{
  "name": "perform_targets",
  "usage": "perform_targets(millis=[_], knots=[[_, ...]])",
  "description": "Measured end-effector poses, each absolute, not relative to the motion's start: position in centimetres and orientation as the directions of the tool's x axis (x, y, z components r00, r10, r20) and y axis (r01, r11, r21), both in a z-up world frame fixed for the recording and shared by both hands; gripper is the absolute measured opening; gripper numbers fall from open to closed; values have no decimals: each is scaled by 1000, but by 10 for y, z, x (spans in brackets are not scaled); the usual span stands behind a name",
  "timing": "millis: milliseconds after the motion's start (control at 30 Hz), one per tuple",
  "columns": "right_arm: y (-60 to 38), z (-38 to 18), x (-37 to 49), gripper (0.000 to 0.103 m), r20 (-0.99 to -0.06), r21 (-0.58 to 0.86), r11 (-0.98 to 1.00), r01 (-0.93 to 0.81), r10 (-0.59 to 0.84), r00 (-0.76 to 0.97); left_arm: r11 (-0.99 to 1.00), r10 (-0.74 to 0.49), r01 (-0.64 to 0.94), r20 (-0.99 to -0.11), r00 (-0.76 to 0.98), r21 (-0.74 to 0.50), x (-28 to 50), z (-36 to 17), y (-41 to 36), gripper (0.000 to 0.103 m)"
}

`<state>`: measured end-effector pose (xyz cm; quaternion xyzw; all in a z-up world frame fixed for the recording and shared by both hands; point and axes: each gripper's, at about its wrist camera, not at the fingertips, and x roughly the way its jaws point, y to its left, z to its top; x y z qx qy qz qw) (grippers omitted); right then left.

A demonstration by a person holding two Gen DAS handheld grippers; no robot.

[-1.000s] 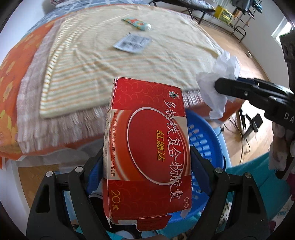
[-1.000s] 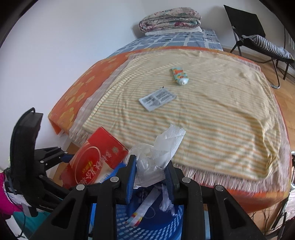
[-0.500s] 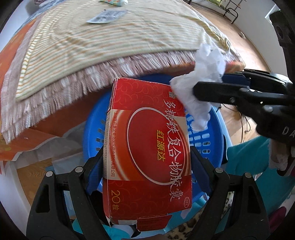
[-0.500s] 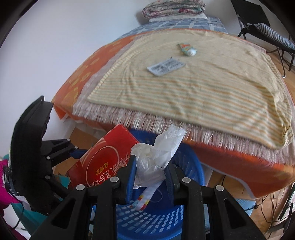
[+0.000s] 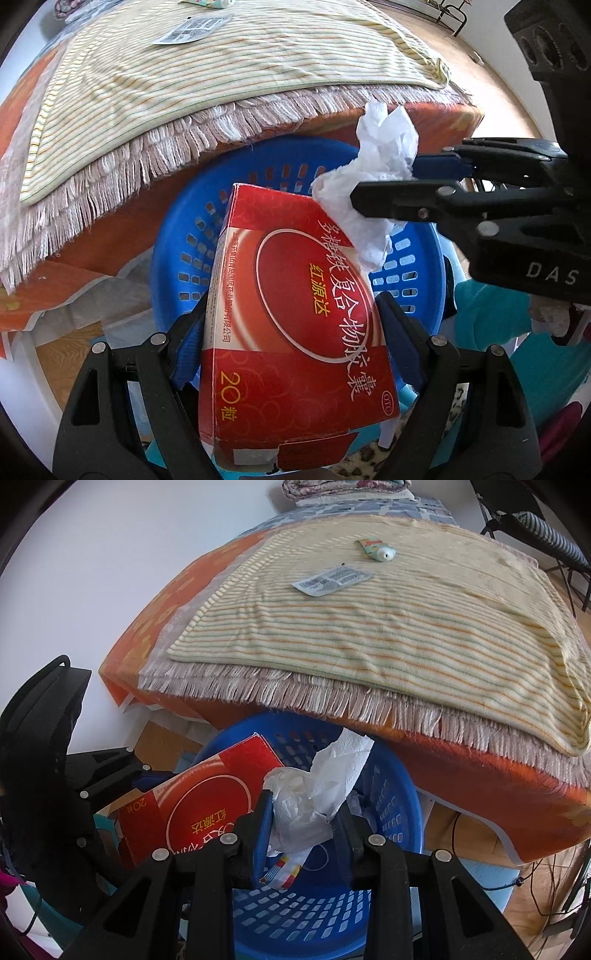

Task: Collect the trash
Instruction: 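Open the left tool to drop the red box while the right tool releases the tissue into the basket, then move both tools back over the towel toward the blue tube and white label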

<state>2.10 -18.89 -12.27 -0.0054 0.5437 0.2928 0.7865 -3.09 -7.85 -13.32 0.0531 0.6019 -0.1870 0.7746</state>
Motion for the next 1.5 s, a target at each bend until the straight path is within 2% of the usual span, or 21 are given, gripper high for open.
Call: perform_targets(millis=[500,600,667,933,1200,1400,1433,1467,1500], knots=[[-186,-134,26,36,-873,311,835,-454,440,211,920,-247,360,-940,235,-151,-29,-124,-76,86],[-186,-134,26,43,-874,315,838,-446,439,208,922,-245,358,-941,235,-150,-28,-125,-77,86],[-188,-135,26,52,-875,315,841,-439,436,208,922,-244,358,-941,236,-149,-28,-125,-75,86],[-194,-133,28,54,-874,313,850,-423,432,222,928,-233,343,-943,239,-143,-26,-128,-71,86],[-201,-117,36,67,-860,277,868,-412,415,296,938,-216,322,-942,257,-128,-17,-127,-66,86],[-212,-102,46,68,-837,275,881,-384,416,356,944,-201,314,-929,311,-99,-5,-113,-63,86],[-215,-100,48,70,-834,273,885,-378,414,365,945,-199,313,-926,321,-95,-2,-111,-62,86],[-217,-98,50,79,-831,271,888,-370,410,375,946,-199,310,-923,330,-93,1,-108,-61,86],[-219,-96,53,84,-826,272,892,-362,409,388,947,-199,306,-920,337,-93,4,-106,-60,86]])
